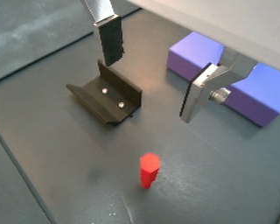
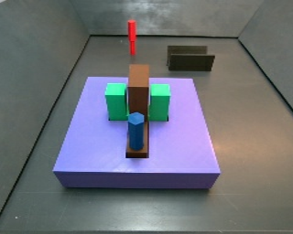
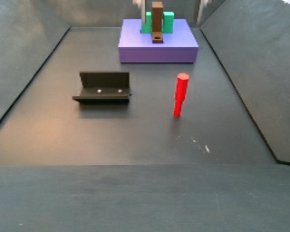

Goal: Pick up the red object. Move up. Move to above the board. Insert the red object.
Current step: Pick up the red object.

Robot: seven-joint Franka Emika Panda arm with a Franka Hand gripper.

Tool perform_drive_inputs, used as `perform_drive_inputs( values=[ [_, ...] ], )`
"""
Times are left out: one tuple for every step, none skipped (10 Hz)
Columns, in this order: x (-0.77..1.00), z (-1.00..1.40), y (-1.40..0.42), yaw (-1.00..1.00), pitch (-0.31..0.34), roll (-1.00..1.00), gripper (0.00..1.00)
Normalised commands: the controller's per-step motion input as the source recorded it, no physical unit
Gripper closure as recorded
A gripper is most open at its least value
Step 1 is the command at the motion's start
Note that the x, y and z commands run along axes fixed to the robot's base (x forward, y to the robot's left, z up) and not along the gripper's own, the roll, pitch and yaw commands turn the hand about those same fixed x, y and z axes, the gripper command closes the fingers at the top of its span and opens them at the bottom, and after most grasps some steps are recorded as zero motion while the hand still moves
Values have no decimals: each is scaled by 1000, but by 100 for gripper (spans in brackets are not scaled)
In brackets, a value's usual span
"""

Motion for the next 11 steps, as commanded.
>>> perform_drive_inputs(
  values=[
    [-123, -360, 43, -134, -70, -154, 0],
    [-220, -620, 209, -203, -157, -210, 0],
    [-206, -703, 214, -234, -166, -157, 0],
    [-189, -711, 214, -186, -170, -107, 0],
    [-111, -591, 154, -151, -121, -26, 0],
    [-100, -511, 160, -109, -107, 0, 0],
    [-77, -500, 203, -46, -110, 0, 0],
    [-100, -440, 191, -43, -100, 0, 0],
    [-57, -403, 151, -40, -83, 0, 0],
    [-14, -349, 69, -63, -64, 0, 0],
    [0, -389, 0, -103, -59, -36, 0]
  ],
)
